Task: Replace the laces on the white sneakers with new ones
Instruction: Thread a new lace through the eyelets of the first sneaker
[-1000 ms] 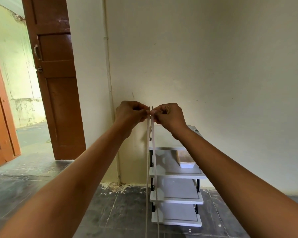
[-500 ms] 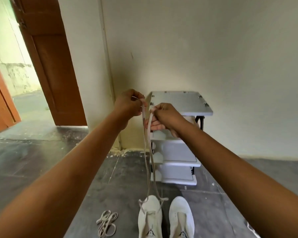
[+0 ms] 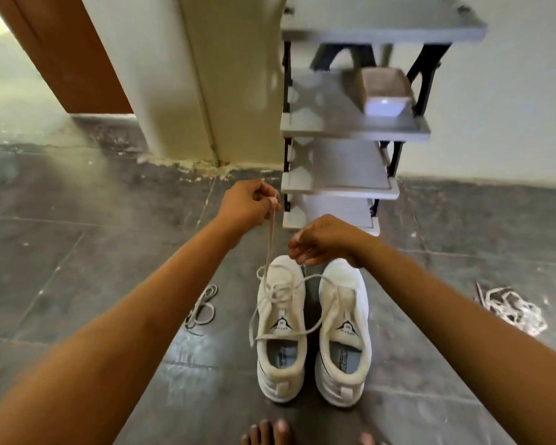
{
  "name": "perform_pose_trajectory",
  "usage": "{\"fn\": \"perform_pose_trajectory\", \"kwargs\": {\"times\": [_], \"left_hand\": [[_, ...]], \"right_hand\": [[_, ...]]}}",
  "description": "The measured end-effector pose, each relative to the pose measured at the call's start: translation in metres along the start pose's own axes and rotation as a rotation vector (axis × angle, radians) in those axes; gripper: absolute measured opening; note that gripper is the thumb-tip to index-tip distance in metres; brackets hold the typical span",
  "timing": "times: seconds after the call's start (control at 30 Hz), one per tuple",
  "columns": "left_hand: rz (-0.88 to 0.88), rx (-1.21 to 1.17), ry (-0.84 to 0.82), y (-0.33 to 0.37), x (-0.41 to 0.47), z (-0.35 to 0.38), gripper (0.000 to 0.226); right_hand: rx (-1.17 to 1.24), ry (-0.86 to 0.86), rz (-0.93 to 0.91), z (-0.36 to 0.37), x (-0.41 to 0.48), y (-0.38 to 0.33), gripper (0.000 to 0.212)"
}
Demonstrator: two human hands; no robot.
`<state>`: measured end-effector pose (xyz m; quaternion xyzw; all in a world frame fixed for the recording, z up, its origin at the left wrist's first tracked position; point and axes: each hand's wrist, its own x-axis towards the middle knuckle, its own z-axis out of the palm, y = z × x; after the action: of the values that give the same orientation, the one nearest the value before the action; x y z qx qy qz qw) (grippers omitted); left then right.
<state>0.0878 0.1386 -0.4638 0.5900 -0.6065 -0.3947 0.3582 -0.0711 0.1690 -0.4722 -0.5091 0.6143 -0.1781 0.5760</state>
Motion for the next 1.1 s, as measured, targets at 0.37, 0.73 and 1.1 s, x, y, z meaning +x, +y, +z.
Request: {"fn": "perform_pose_trajectory", "kwargs": {"times": [0.37, 0.73, 1.1], "left_hand": [[-0.188, -0.008, -0.016, -0.093, -0.009, 0.051, 0.025], [-0.217, -0.084, 0.028, -0.101, -0.009, 0.049, 0.023], [-0.176, 0.136, -0.238, -0.111, -0.020, 0.081, 0.007]], "right_hand": [[-0.896, 0.051, 0.041, 0.028, 0.062, 0.104, 0.034], [-0.230, -0.557, -0.079, 0.049, 0.032, 0.069, 0.043], [-0.289, 0.124, -0.036, 0.029, 0.062, 0.117, 0.039]]}}
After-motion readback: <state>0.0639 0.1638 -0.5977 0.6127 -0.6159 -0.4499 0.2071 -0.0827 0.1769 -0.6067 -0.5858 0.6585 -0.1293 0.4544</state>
